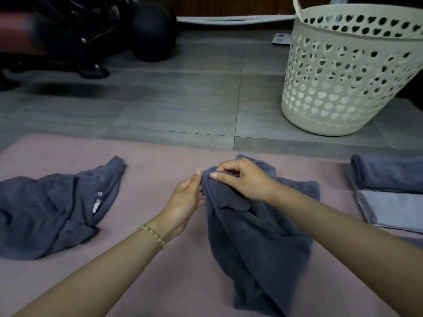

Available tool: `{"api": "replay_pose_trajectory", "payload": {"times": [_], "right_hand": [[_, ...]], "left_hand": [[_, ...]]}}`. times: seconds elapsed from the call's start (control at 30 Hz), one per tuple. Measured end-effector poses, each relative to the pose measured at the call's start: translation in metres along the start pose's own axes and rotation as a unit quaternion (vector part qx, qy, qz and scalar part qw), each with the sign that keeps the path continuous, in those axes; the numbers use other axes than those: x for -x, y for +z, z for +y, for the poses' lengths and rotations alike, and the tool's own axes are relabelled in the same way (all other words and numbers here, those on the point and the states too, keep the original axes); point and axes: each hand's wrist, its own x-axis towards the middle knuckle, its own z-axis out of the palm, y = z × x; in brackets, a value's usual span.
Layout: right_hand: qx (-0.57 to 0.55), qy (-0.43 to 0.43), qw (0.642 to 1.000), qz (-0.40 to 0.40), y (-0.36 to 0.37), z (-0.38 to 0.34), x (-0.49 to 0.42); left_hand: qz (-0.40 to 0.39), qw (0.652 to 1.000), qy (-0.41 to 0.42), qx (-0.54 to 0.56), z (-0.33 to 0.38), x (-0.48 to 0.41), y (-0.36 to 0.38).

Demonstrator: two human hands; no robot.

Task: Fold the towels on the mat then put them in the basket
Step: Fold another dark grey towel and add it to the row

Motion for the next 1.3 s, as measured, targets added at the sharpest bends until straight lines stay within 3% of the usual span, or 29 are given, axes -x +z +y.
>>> {"api": "replay_pose_trajectory", "payload": {"times": [0.23, 0.37, 0.53, 0.67, 0.83, 0.9, 1.07, 1.2, 1.3], "right_hand": [[-0.045, 0.036, 0.998, 0.021, -0.002, 0.008, 0.003], [-0.061, 0.097, 0.993, -0.019, -0.004, 0.009, 0.009], [0.063, 0.168, 0.982, -0.066, -0.022, 0.034, 0.022], [0.064, 0.202, 0.973, -0.096, -0.034, 0.050, 0.037], [-0.018, 0.231, 0.972, 0.049, -0.042, 0.084, 0.043], [-0.006, 0.228, 0.972, 0.059, -0.043, 0.097, 0.052], [0.114, 0.244, 0.961, -0.060, -0.037, 0.126, 0.075], [0.186, 0.248, 0.946, -0.098, -0.030, 0.138, 0.081], [0.305, 0.216, 0.909, -0.185, -0.030, 0.146, 0.085]], "left_hand": [[0.019, 0.997, 0.060, -0.039, -0.003, -0.002, 0.015], [0.081, 0.994, 0.073, -0.022, -0.007, -0.011, 0.018], [0.215, 0.975, 0.058, -0.005, -0.008, -0.028, -0.004], [0.283, 0.958, 0.021, 0.033, -0.013, -0.040, -0.032], [0.381, 0.924, -0.020, -0.010, -0.031, -0.049, -0.068], [0.400, 0.914, -0.050, -0.037, -0.051, -0.050, -0.089], [0.370, 0.921, -0.107, -0.054, -0.084, -0.046, -0.103], [0.348, 0.928, -0.038, -0.127, -0.080, -0.053, -0.092], [0.335, 0.931, 0.013, -0.143, -0.073, -0.063, -0.082]]}}
